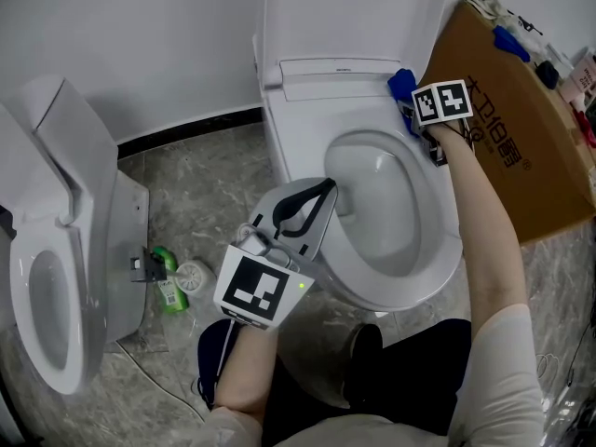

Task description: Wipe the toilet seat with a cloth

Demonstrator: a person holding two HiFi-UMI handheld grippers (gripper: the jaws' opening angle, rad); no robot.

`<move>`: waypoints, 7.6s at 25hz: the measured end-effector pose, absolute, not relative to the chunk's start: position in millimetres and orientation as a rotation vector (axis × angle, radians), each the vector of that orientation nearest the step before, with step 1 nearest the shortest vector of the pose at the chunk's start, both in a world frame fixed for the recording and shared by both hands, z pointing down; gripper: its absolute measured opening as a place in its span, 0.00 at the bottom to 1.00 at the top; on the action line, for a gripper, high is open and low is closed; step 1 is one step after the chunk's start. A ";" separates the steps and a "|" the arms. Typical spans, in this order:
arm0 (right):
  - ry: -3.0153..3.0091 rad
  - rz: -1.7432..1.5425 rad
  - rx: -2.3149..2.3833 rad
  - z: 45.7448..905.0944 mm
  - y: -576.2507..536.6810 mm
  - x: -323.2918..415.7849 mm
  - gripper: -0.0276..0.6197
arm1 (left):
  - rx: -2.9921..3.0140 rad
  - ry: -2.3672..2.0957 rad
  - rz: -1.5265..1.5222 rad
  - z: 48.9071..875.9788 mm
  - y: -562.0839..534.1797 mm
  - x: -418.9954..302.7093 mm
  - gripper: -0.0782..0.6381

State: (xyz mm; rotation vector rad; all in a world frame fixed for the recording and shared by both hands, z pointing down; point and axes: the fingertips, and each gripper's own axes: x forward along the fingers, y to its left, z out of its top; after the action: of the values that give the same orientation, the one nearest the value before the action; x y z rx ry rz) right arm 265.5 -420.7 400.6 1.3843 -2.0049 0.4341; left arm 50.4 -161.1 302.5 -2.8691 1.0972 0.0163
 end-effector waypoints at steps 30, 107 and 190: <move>-1.977 0.375 1.417 400.0 -421.0 243.9 0.11 | -2.835 1.113 0.008 296.9 -150.8 37.3 0.12; -2.777 0.306 1.343 291.5 -310.7 82.4 0.11 | -2.755 1.238 0.084 274.8 -137.5 -19.8 0.12; -2.898 0.153 1.335 -334.0 8.3 79.2 0.11 | -2.909 1.109 0.128 -339.3 20.9 -16.4 0.12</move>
State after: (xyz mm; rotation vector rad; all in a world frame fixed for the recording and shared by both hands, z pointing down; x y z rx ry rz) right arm 79.2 8.3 -334.0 1.3354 -2.8975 0.1529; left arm -16.4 20.9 -339.3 -2.9089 1.1092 0.1280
